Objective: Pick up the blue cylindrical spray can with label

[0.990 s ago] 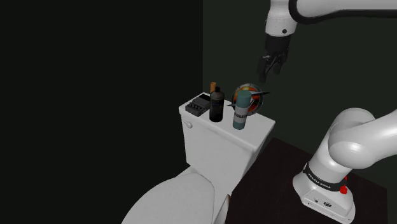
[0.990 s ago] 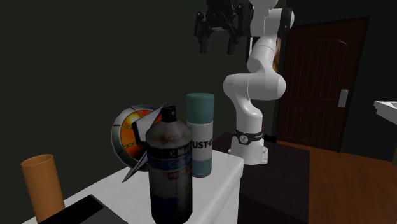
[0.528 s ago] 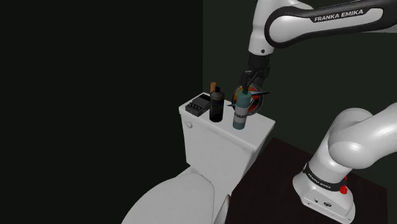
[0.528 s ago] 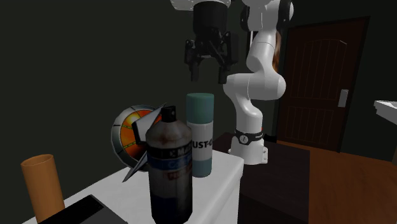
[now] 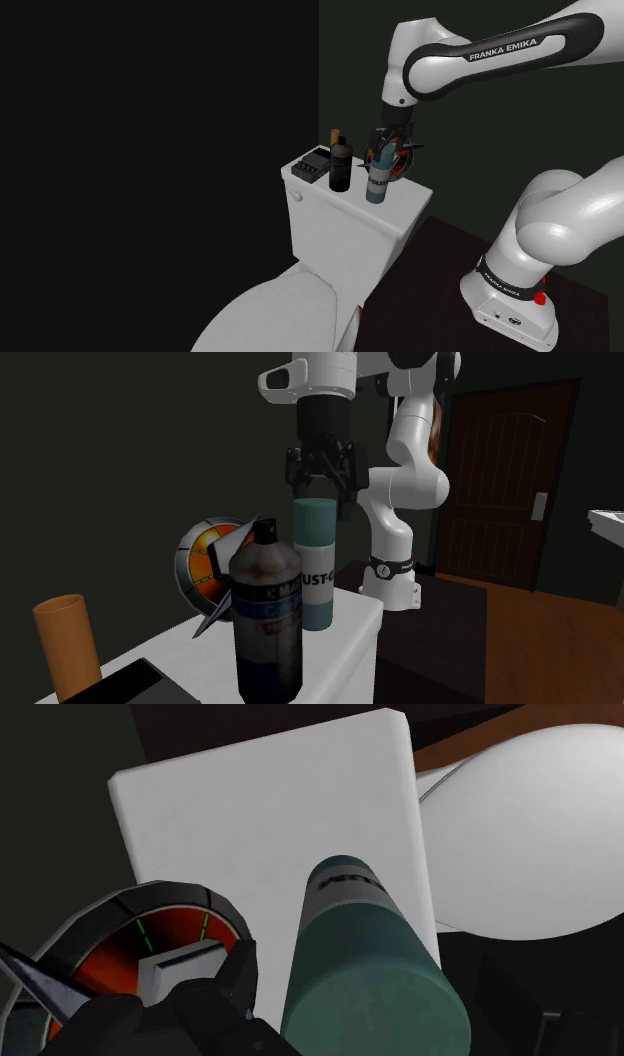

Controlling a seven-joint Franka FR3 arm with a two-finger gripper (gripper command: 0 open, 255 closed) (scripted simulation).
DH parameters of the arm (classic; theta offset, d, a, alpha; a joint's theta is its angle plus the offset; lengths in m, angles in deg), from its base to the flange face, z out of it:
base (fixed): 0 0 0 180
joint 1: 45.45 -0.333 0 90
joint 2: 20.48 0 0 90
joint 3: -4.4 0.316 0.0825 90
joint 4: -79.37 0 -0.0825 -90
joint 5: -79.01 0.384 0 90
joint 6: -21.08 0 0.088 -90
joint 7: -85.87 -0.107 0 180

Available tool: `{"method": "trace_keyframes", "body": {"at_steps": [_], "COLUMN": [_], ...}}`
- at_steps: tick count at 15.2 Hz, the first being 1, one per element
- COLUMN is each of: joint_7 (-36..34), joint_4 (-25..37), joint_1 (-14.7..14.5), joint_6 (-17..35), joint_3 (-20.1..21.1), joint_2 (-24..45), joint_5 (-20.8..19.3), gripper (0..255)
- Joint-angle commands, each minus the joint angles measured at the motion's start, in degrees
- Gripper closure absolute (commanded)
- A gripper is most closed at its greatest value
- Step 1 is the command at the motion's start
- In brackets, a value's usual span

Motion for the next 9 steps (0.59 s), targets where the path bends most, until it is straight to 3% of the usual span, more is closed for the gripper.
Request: {"method": "trace_keyframes", "body": {"at_steps": [1, 2, 3, 9], "joint_7": [-0.1, -0.1, 0.0, 0.0], "joint_4": [-0.9, -0.9, -0.8, -0.9], "joint_1": [0.0, 0.0, 0.0, 0.0], "joint_6": [1.4, 1.4, 1.2, 1.2], "joint_3": [0.0, 0.0, 0.0, 0.0], "joint_2": [0.4, 0.4, 0.3, 0.3], "joint_5": [0.0, 0.0, 0.0, 0.0], "gripper": [0, 0, 255, 255]}}
